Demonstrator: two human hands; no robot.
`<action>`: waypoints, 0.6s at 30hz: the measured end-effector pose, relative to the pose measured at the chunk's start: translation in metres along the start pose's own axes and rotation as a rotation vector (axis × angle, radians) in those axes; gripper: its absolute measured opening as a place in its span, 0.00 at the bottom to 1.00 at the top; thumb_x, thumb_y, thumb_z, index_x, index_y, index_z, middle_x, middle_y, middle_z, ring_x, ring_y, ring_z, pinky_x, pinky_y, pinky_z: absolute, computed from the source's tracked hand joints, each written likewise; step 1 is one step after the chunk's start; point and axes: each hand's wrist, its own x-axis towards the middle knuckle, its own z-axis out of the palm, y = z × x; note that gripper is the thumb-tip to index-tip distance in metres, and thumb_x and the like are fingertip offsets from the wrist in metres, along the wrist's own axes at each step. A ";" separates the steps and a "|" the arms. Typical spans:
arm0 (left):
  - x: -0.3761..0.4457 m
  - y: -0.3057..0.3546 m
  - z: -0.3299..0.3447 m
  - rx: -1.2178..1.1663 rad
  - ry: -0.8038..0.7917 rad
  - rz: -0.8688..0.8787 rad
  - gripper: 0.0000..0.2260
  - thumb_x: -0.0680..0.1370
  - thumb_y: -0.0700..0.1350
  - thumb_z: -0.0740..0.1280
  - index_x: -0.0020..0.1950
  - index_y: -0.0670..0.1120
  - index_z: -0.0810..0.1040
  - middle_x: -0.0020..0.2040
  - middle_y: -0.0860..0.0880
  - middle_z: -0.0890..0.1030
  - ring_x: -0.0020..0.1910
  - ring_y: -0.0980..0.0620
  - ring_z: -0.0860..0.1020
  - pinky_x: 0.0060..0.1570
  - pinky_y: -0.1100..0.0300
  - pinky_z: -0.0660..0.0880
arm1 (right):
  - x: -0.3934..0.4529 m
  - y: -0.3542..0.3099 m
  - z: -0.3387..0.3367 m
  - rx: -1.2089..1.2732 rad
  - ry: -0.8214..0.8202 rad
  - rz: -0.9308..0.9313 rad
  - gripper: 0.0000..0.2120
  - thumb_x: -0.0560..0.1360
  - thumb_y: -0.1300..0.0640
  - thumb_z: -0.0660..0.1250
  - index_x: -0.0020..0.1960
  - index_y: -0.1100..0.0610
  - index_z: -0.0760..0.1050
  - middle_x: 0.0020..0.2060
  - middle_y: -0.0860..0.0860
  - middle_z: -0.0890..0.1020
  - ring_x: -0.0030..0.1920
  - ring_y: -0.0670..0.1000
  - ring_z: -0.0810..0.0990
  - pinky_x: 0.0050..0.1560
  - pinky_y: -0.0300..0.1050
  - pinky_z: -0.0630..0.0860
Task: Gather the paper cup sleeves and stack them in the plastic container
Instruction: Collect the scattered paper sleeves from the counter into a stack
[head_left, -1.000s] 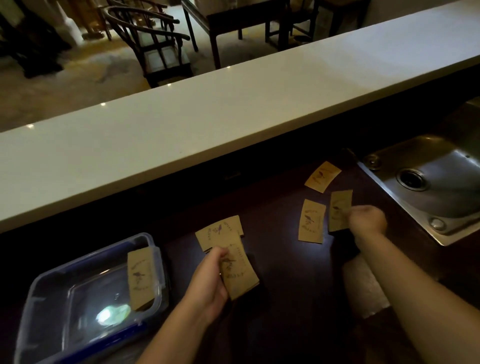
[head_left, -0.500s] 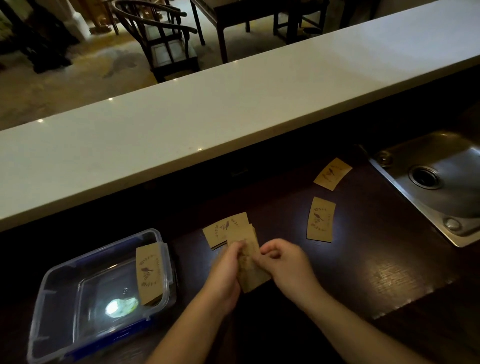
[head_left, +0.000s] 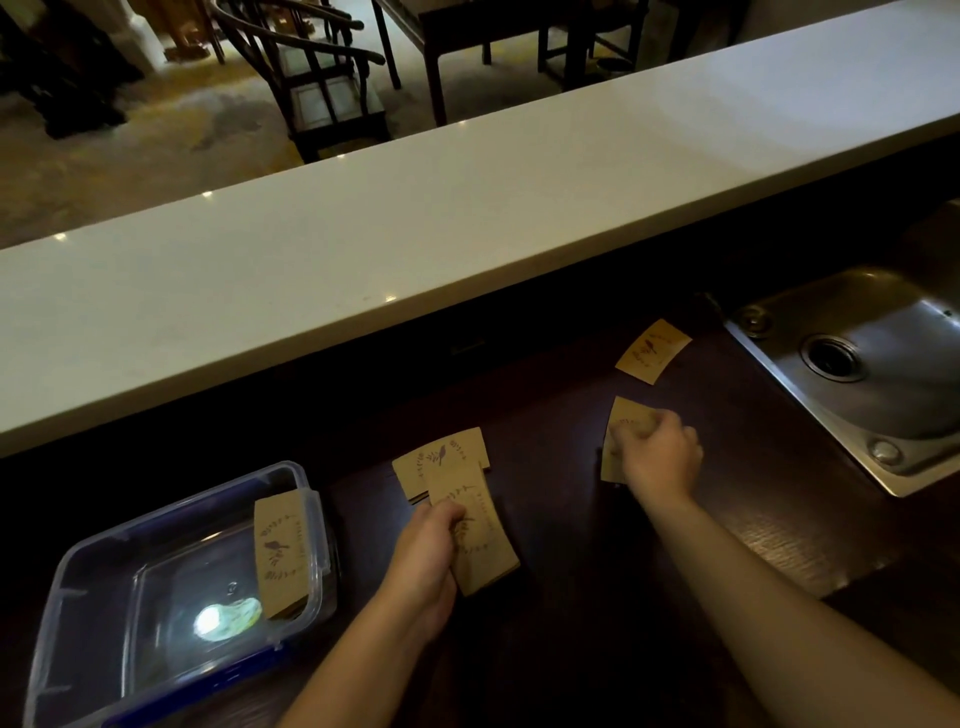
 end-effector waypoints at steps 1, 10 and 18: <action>-0.001 0.000 0.000 0.000 -0.004 0.002 0.08 0.79 0.39 0.58 0.56 0.43 0.74 0.43 0.43 0.81 0.42 0.46 0.80 0.37 0.52 0.75 | 0.004 0.002 0.002 -0.113 -0.008 0.002 0.27 0.72 0.47 0.70 0.66 0.60 0.70 0.62 0.63 0.74 0.63 0.66 0.70 0.61 0.57 0.69; -0.009 0.008 -0.004 -0.055 -0.022 -0.038 0.15 0.79 0.46 0.60 0.63 0.43 0.75 0.55 0.39 0.81 0.53 0.41 0.79 0.49 0.46 0.76 | 0.021 0.000 0.004 -0.045 -0.084 0.125 0.17 0.73 0.59 0.70 0.60 0.62 0.74 0.56 0.62 0.79 0.53 0.62 0.79 0.53 0.57 0.78; -0.005 0.009 -0.004 -0.073 -0.021 -0.013 0.18 0.79 0.54 0.58 0.62 0.47 0.79 0.51 0.43 0.84 0.52 0.45 0.82 0.48 0.48 0.77 | -0.030 -0.047 -0.022 0.846 -0.758 0.108 0.08 0.76 0.69 0.65 0.50 0.61 0.81 0.40 0.55 0.87 0.42 0.53 0.86 0.35 0.43 0.83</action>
